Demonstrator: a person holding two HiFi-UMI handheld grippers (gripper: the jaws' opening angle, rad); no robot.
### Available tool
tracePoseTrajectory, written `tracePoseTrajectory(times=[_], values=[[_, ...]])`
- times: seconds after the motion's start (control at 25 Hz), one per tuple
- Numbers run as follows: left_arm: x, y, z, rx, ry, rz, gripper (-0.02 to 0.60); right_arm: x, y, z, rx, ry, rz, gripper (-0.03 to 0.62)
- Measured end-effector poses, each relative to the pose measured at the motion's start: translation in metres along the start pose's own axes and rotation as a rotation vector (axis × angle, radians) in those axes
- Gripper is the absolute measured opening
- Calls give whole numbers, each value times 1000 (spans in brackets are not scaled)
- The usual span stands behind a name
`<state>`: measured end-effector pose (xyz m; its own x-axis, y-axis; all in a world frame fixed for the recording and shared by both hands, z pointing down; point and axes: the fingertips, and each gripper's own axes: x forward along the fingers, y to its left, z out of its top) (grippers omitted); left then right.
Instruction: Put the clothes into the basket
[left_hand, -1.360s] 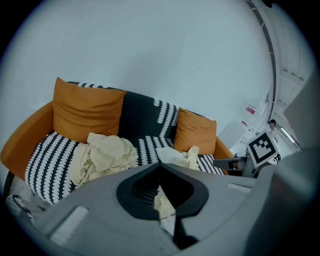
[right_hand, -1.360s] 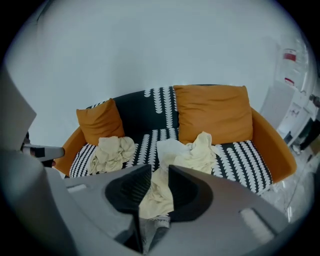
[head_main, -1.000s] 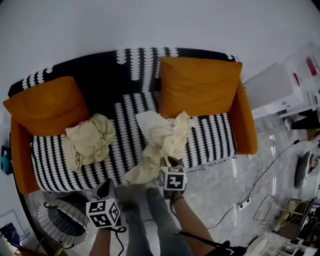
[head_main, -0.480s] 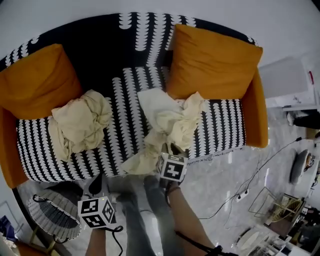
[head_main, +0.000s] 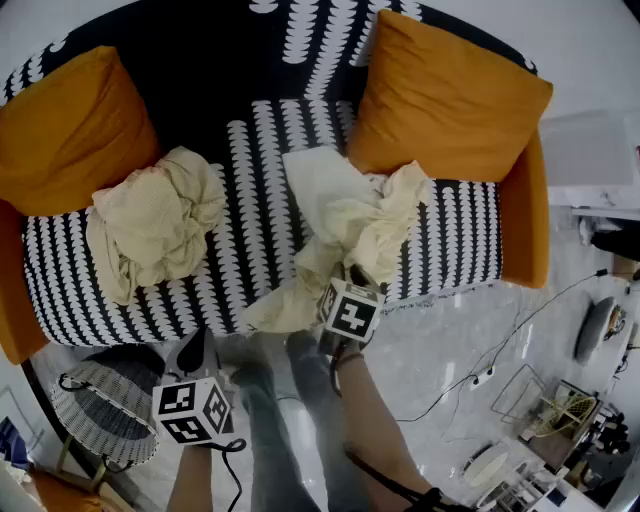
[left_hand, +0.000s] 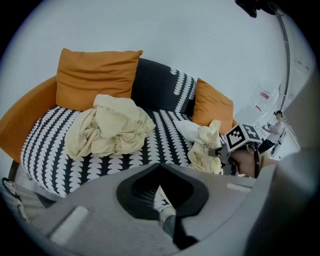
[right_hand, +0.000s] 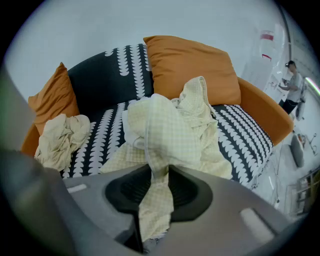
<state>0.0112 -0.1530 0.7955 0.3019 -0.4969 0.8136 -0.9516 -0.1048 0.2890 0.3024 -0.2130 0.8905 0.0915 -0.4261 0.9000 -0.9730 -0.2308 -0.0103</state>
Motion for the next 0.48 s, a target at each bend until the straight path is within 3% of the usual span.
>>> tracePoseTrajectory(times=[0.28, 0.48], values=[[10, -5, 5, 13, 26, 9, -5, 9, -1, 0, -12, 31, 4, 91], [-3, 9, 37, -62, -38, 67, -5, -4, -1, 10, -11, 12, 13, 49]])
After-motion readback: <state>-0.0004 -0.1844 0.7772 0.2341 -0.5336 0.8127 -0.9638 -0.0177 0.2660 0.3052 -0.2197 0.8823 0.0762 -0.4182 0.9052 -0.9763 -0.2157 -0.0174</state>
